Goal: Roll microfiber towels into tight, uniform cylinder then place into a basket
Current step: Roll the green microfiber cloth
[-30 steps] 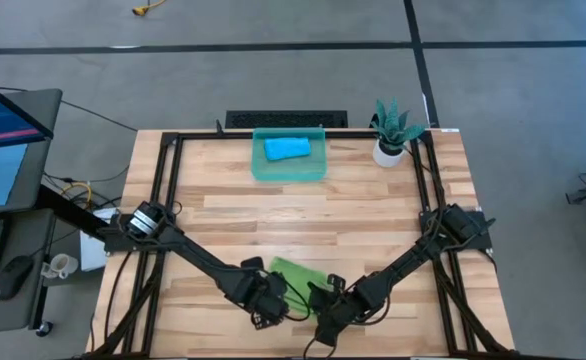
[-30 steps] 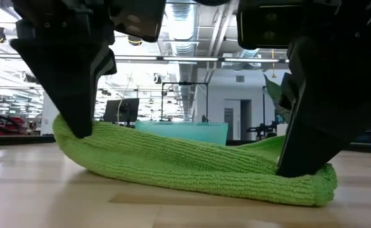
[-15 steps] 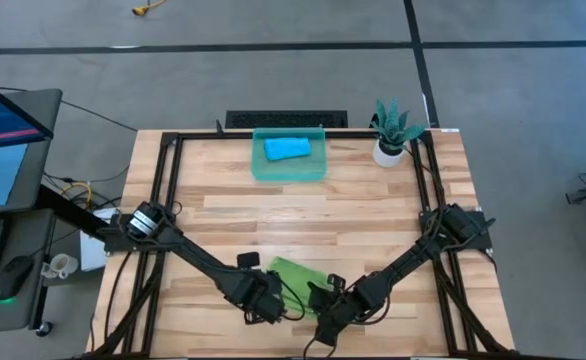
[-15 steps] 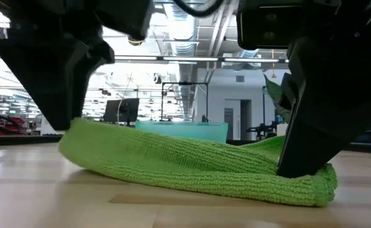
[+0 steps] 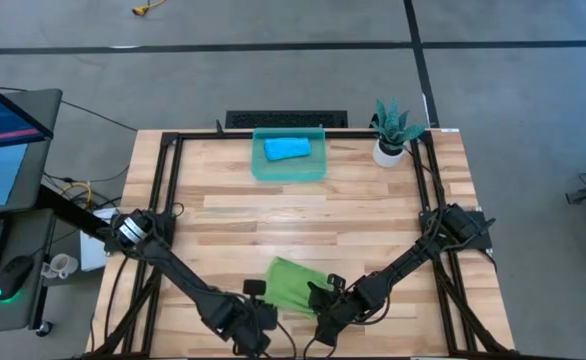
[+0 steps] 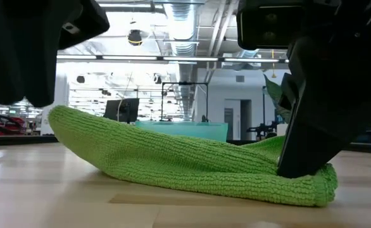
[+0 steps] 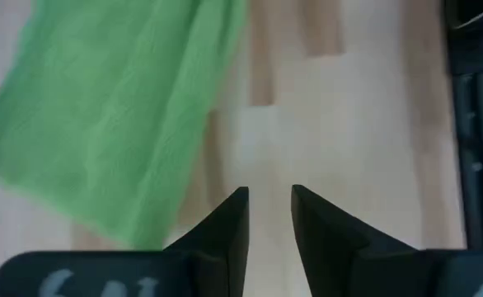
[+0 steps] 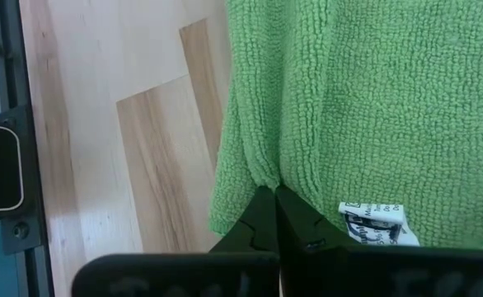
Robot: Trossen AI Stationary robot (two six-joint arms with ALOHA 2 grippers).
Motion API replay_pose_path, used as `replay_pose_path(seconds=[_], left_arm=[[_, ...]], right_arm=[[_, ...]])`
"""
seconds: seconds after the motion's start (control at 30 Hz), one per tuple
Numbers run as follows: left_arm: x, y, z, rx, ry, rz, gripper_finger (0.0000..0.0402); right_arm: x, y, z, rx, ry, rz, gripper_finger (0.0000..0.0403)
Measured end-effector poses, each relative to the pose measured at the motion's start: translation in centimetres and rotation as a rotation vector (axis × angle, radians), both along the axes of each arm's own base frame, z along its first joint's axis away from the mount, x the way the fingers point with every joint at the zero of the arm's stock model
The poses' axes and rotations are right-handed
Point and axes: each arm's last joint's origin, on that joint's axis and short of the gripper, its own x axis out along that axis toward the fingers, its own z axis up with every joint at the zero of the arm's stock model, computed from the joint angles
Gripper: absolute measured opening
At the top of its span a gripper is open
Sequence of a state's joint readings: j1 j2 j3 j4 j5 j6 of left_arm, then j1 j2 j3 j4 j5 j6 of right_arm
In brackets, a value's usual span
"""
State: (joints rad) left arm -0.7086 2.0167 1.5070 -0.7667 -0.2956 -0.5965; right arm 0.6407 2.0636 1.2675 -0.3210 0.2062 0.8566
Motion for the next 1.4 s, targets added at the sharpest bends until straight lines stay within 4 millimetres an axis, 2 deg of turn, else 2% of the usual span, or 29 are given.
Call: replay_pose_path(seconds=[0.1,0.37,0.63,0.83,1.1,1.27,1.4], left_arm=[[-0.1,0.1,-0.7,-0.016,0.005,-0.028,0.0076],[0.6,2.5,-2.2,0.063,0.022,0.035,0.0066],[0.9,3.2,-2.3,0.069,0.022,0.078,0.0066],[1.3,4.3,-2.3,0.114,-0.009,0.184,0.0066],[2.1,5.9,-4.9,0.100,0.082,0.239,0.0066],[1.8,6.2,-5.3,0.104,0.093,0.302,0.0066],[1.6,6.0,-5.4,0.098,0.100,0.318,0.0066]], right_arm=[[0.0,0.0,0.0,0.000,0.000,0.000,0.0004],[0.0,0.0,0.0,0.003,0.000,0.001,0.0004],[0.0,0.0,0.0,0.004,0.001,0.001,0.0004],[0.0,0.0,0.0,0.015,0.006,0.006,0.0006],[-0.1,0.2,0.0,0.024,0.007,0.005,0.0009],[-0.1,0.2,0.0,0.050,0.023,0.016,0.0013],[0.1,0.2,0.0,0.086,0.026,-0.006,0.0034]])
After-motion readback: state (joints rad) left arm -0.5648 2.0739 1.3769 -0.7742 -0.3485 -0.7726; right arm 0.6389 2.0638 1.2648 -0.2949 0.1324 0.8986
